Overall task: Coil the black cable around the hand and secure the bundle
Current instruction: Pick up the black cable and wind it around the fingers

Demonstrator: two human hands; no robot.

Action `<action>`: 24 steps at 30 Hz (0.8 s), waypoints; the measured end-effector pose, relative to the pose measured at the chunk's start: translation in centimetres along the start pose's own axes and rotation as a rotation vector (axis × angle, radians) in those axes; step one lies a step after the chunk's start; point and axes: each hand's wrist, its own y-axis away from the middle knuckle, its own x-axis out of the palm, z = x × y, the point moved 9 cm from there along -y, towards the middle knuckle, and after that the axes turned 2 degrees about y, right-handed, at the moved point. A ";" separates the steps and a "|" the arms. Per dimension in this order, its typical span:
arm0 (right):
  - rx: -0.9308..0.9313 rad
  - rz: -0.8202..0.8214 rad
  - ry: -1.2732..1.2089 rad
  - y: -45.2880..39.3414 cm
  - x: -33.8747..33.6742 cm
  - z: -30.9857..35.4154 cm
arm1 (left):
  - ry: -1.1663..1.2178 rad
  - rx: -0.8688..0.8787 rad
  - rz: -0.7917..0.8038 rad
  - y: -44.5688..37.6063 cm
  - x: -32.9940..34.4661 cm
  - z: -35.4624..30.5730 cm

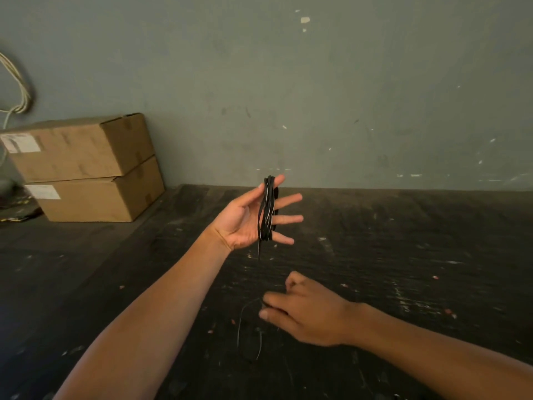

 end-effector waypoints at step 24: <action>0.234 -0.444 0.032 -0.5 -17.6 -11.6 | -0.055 -0.290 0.277 1.9 3.2 5.8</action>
